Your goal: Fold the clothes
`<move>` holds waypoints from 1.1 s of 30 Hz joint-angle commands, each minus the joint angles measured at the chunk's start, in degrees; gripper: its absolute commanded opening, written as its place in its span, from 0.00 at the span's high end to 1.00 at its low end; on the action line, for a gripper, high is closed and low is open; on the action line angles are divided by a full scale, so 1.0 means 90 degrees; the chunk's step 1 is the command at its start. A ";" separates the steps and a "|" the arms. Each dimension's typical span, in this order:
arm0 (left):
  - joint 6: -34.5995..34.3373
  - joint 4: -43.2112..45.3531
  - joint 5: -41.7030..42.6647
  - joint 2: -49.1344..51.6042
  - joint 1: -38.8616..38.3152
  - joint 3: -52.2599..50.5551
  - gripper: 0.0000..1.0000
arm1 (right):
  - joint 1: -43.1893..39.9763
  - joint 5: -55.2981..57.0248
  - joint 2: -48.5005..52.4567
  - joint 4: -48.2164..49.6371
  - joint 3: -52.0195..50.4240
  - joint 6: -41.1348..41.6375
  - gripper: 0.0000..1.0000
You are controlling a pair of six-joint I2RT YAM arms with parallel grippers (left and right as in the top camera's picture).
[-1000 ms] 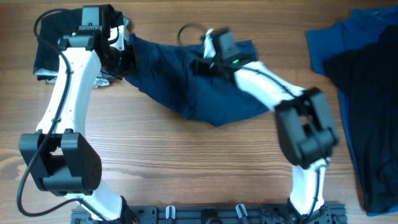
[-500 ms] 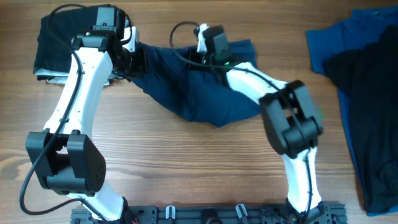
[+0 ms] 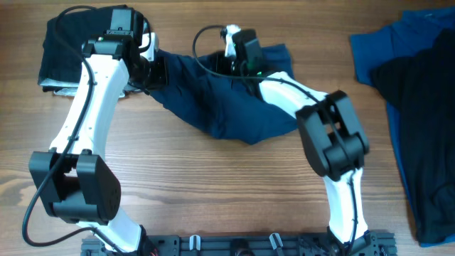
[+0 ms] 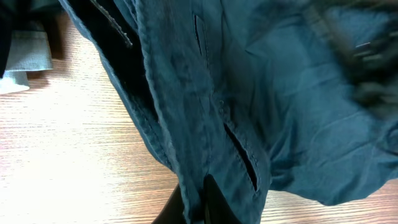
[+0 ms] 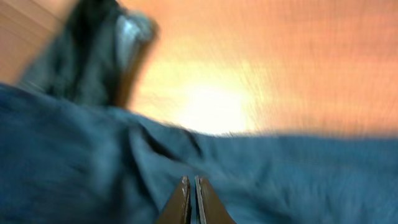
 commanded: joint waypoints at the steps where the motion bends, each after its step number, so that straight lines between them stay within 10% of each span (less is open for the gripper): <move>1: 0.0129 -0.0002 0.0007 -0.0260 -0.0044 0.0138 0.95 | 0.0056 0.0007 -0.0265 0.0049 0.0049 -0.0182 0.96; 23: 0.0153 0.0027 -0.0015 -0.0260 -0.0061 0.0138 0.96 | 0.0330 0.0367 0.0852 0.2154 0.0049 -0.0177 0.96; 33: 0.0245 0.0024 -0.0228 -0.0260 -0.0061 0.0138 0.96 | 0.0066 0.0291 -0.2147 -0.4201 0.0049 -0.0884 0.96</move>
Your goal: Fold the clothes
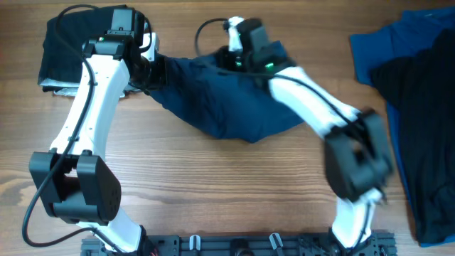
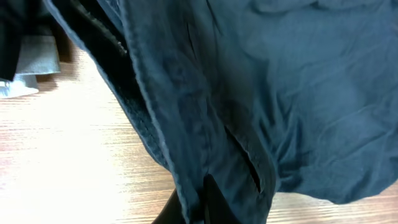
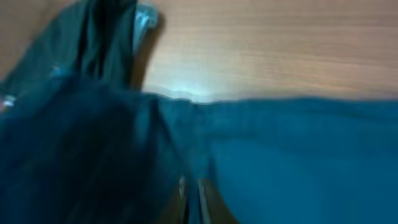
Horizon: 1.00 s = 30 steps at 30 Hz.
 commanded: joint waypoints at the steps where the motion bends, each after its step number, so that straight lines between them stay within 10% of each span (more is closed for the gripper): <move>1: 0.0143 0.0022 -0.0058 -0.0245 -0.0032 0.0138 0.96 | 0.0109 -0.0168 -0.0459 -0.1841 -0.0036 -0.0233 0.96; 6: 0.0143 0.0024 -0.0058 -0.0245 -0.0029 0.0138 0.96 | 0.0420 -0.0510 -0.0342 -0.2880 -0.0607 -0.0148 0.96; 19: 0.0143 -0.0005 -0.0058 -0.0245 -0.0032 0.0138 0.95 | 0.0797 -0.1056 -0.0287 -0.1166 -0.2402 0.1569 0.96; 24: 0.0134 0.0041 -0.0262 -0.0257 -0.0029 0.0138 0.83 | 0.0571 -0.1171 -0.0469 -0.1090 -0.2045 0.1112 0.96; 25: 0.0107 0.0051 -0.0396 -0.0257 -0.0029 0.0138 0.96 | 0.0452 -0.1173 -0.0573 -0.1100 -0.1919 0.1020 0.96; 30: 0.0124 0.0083 -0.0554 -0.0262 -0.0032 0.0138 0.96 | -0.0430 -0.1253 -0.0889 -0.1151 -0.1358 0.0867 0.96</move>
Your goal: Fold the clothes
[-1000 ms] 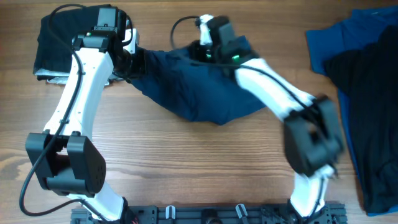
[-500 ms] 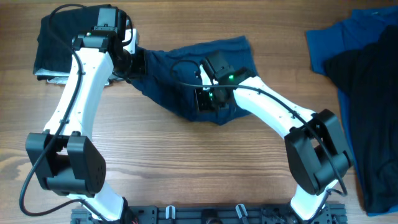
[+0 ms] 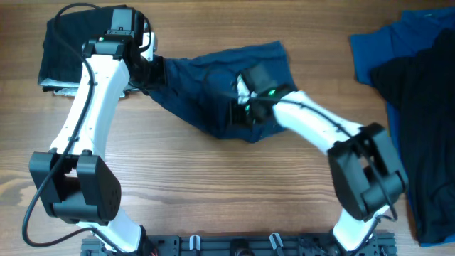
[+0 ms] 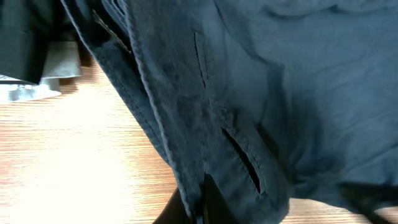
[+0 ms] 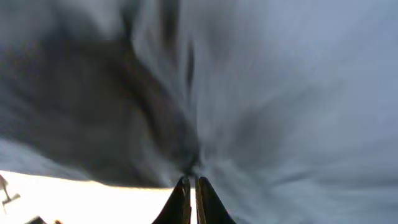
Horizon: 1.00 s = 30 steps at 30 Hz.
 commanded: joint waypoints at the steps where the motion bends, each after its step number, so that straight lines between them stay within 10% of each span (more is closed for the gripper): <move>1: 0.0078 0.0075 -0.0197 -0.0262 -0.0032 0.0138 0.96 | -0.0641 -0.0223 -0.0389 0.0080 0.0398 -0.0233 0.96; 30: 0.0811 -0.0828 -0.0889 -0.0277 -0.1234 0.1566 0.96 | -0.0027 -0.1880 0.1909 0.2863 0.0393 0.1511 0.96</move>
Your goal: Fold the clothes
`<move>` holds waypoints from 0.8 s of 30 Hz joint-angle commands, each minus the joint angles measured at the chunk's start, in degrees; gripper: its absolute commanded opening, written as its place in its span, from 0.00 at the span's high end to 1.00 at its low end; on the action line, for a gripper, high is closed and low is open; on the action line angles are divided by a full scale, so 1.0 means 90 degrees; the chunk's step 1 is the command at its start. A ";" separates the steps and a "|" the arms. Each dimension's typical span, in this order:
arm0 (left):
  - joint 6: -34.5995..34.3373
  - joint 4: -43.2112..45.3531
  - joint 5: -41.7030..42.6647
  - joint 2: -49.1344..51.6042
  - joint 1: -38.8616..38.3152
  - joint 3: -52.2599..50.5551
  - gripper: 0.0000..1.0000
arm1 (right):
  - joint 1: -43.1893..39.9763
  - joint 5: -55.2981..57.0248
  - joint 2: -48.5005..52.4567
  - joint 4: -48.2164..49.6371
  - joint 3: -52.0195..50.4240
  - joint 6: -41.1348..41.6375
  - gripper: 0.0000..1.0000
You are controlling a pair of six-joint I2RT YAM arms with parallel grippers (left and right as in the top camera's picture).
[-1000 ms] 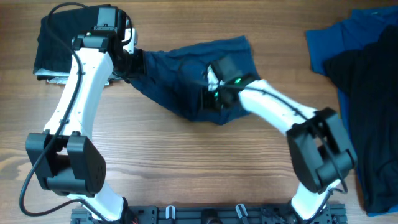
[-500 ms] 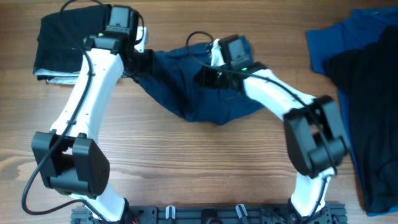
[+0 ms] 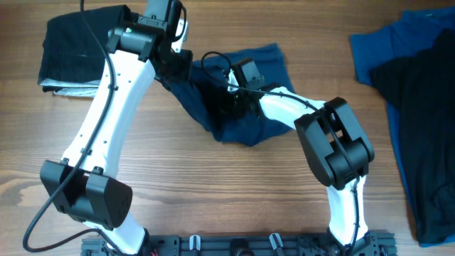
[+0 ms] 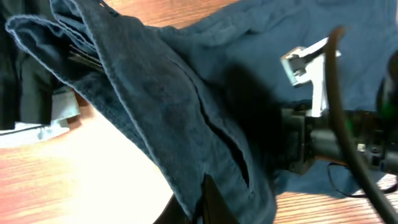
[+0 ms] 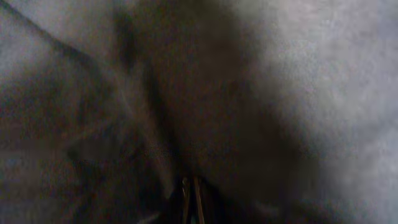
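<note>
A navy garment (image 3: pixel 245 117) lies bunched on the wooden table (image 3: pixel 213 192) at centre back. My left gripper (image 3: pixel 175 60) is shut on its left edge, which hangs in lifted folds; in the left wrist view the fingertips (image 4: pixel 202 210) pinch the seamed cloth (image 4: pixel 155 106). My right gripper (image 3: pixel 226 97) sits low in the middle of the garment, beneath the raised fold. In the right wrist view its gripper (image 5: pixel 189 194) is shut, with dark cloth on every side. The right arm's wrist (image 4: pixel 311 127) shows in the left wrist view.
A folded dark stack (image 3: pixel 71 46) over a grey piece lies at the back left. A blue garment (image 3: pixel 373 50) and a black one (image 3: pixel 426 107) are heaped along the right edge. Bare wood runs across the front of the table.
My left gripper has moved right and slightly back, carrying the garment's left edge over toward the middle. My right gripper has shifted a little left and is now under the raised cloth.
Both grippers first held the navy garment along its back edge, left at the left end, right near the back middle. By 1.0 s ago my right gripper was down at the garment's middle. Now the left edge has been brought rightward over it.
</note>
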 commanded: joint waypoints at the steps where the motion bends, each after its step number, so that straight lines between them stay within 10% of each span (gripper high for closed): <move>1: 0.0335 0.0063 -0.0109 -0.0270 -0.0012 0.0194 0.96 | -0.0306 -0.0940 -0.0041 0.0151 0.0036 -0.0063 0.96; 8: 0.0333 0.0192 0.0017 -0.0270 -0.0046 0.0194 0.96 | -0.1736 -0.1715 -0.1103 -0.1707 0.0036 -0.1957 0.96; 16: 0.0503 0.0313 0.0012 -0.0270 -0.0585 0.0194 0.96 | -0.2897 0.1260 -0.1790 -0.4289 0.0022 -0.3725 0.96; 24: 0.0498 0.0464 0.0015 -0.0257 -0.1192 0.0194 0.96 | -0.2948 0.3218 -0.1637 -0.4522 -0.0056 -0.3650 0.96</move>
